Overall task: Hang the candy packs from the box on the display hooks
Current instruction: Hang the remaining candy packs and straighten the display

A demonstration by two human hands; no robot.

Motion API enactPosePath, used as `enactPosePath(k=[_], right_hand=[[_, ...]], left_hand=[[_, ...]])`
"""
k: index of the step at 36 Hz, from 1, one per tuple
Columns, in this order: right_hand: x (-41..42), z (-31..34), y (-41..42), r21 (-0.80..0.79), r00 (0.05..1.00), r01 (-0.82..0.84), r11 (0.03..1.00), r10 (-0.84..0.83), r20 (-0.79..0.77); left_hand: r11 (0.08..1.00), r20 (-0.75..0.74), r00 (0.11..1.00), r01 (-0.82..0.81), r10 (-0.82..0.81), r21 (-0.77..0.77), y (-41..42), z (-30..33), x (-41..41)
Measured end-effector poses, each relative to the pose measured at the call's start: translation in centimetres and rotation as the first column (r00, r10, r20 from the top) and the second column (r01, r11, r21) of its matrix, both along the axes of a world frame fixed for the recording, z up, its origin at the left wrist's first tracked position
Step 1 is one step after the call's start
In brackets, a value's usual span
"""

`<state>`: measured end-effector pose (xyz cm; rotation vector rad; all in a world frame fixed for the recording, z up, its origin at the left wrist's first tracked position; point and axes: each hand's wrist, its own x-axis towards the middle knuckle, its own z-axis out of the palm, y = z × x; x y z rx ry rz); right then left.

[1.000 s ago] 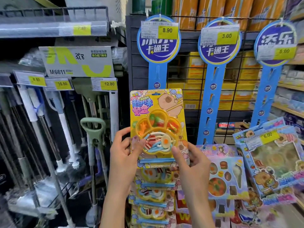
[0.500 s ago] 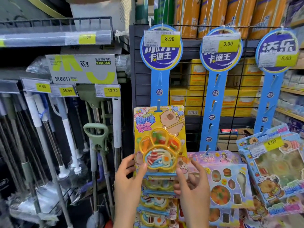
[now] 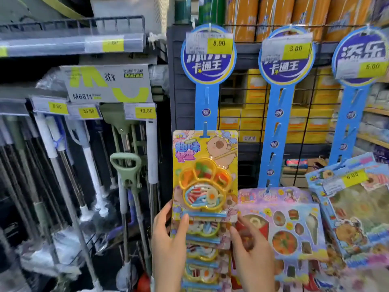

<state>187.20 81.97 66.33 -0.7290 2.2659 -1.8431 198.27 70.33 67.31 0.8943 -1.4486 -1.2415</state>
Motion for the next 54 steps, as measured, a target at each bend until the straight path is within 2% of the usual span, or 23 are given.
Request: enactPosePath(k=[11,15,20,24,28,30,34,40,45,50,54], right_hand=[[1.3,-4.9,1.7,0.005,0.998,-0.052,0.999,0.051,0.041],[1.8,-6.9,3.1,-0.029,0.999,-0.053,0.998,0.053,0.006],[2.2,-12.0,5.4,-0.023,0.995,-0.042,0.999,0.044,0.087],[2.1,-18.0,7.6,0.027,0.989,-0.032,0.999,0.027,0.146],[2.1,-25.1,11.4,0.167,0.953,-0.088,0.982,0.034,0.3],[1.9,-27.0,12.7,0.202,0.937,-0.057,0.978,-0.018,0.349],[2.0,-32.8,15.2,0.303,0.889,-0.098,0.948,-0.053,0.455],[3.2,-43.6,18.0,0.448,0.817,-0.182,0.875,-0.119,0.564],[4.4,-53.3,19.4,0.523,0.731,-0.274,0.807,-0.178,0.658],[5.1,-63.4,21.2,0.553,0.694,-0.431,0.713,-0.131,0.708],[4.9,-69.4,21.7,0.57,0.668,-0.525,0.632,-0.108,0.736]], left_hand=[[0.985,0.016,0.997,-0.074,0.072,0.155,2.8,-5.4,1.2],[0.973,0.02,0.99,-0.142,0.141,0.18,3.4,-8.9,1.9],[0.936,-0.012,0.989,-0.137,0.149,0.324,4.6,-14.9,3.0],[0.901,0.117,0.989,-0.132,0.092,0.413,6.1,-21.1,4.1],[0.844,0.245,0.968,-0.09,-0.05,0.528,9.2,-27.8,6.4],[0.819,0.263,0.957,-0.052,-0.123,0.572,10.0,-29.5,7.4],[0.731,0.32,0.922,-0.063,-0.219,0.68,11.8,-35.4,8.7],[0.618,0.329,0.903,-0.095,-0.277,0.78,13.9,-46.0,9.9],[0.569,0.326,0.885,-0.088,-0.331,0.818,15.1,-55.3,9.7],[0.456,0.357,0.844,-0.155,-0.399,0.876,17.2,-65.4,9.0],[0.435,0.402,0.805,-0.203,-0.437,0.877,18.0,-72.5,8.8]])
